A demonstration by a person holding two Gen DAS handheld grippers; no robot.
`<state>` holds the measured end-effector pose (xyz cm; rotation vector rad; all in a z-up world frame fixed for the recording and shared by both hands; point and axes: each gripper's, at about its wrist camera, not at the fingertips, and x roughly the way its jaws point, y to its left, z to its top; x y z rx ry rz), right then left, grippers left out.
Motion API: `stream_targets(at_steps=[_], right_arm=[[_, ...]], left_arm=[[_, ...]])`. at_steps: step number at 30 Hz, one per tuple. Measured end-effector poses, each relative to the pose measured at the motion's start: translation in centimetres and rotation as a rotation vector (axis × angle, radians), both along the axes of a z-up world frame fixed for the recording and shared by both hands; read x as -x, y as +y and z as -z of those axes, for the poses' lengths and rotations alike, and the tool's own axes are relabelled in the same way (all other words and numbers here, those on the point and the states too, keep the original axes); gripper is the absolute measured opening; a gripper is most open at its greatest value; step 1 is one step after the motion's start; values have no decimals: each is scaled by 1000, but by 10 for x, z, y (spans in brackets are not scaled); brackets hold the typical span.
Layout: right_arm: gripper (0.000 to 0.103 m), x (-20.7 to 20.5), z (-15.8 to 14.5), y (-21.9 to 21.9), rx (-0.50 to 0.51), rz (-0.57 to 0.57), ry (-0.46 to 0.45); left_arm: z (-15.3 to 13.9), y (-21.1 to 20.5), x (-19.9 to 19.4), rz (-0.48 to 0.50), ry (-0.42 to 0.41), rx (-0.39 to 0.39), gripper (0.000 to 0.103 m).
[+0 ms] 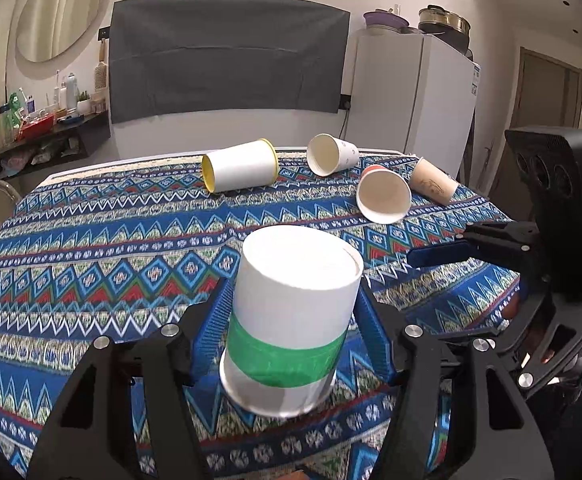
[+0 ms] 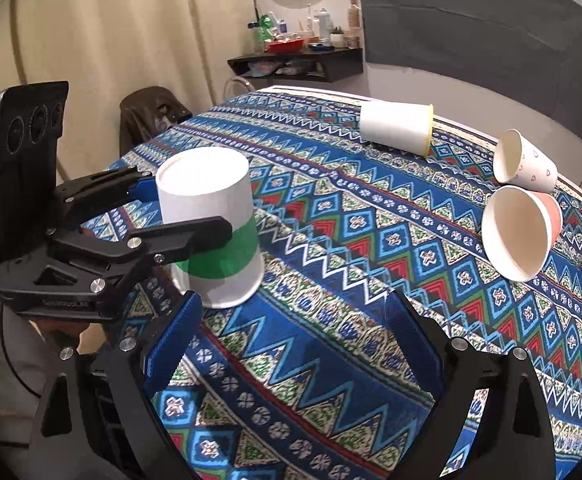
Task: Flip cup upside down
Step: 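Rotate the held cup rim-down with the left gripper and lower it onto the table, then open the left gripper and release the upside-down cup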
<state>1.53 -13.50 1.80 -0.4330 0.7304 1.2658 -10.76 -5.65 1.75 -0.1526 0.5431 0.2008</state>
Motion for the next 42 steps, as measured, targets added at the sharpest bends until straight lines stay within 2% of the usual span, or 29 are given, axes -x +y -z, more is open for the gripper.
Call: stream_targets(at_steps=[6, 8, 12, 14, 19, 21, 27, 42], right_arm=[[89, 19, 0, -4, 11, -7, -23], [89, 27, 1, -7, 15, -12, -32], [89, 39, 4, -11, 12, -11, -51], [89, 45, 5, -14, 5, -7, -71], [89, 64, 2, -29, -24, -2, -162], [93, 70, 2, -37, -39, -3, -184], [93, 86, 6, -53, -28, 1, -274], [94, 100, 1, -95, -82, 57, -343]], left_arm=[[5, -1, 13, -1, -4, 9, 63], [8, 0, 17, -5, 2, 20, 76], [11, 0, 25, 3, 7, 32, 84], [11, -3, 31, 2, 1, 21, 97], [16, -9, 41, -1, 2, 19, 97], [20, -14, 45, -6, 7, 2, 97], [25, -23, 57, -62, -2, -66, 97], [46, -37, 80, -99, -41, -88, 97]])
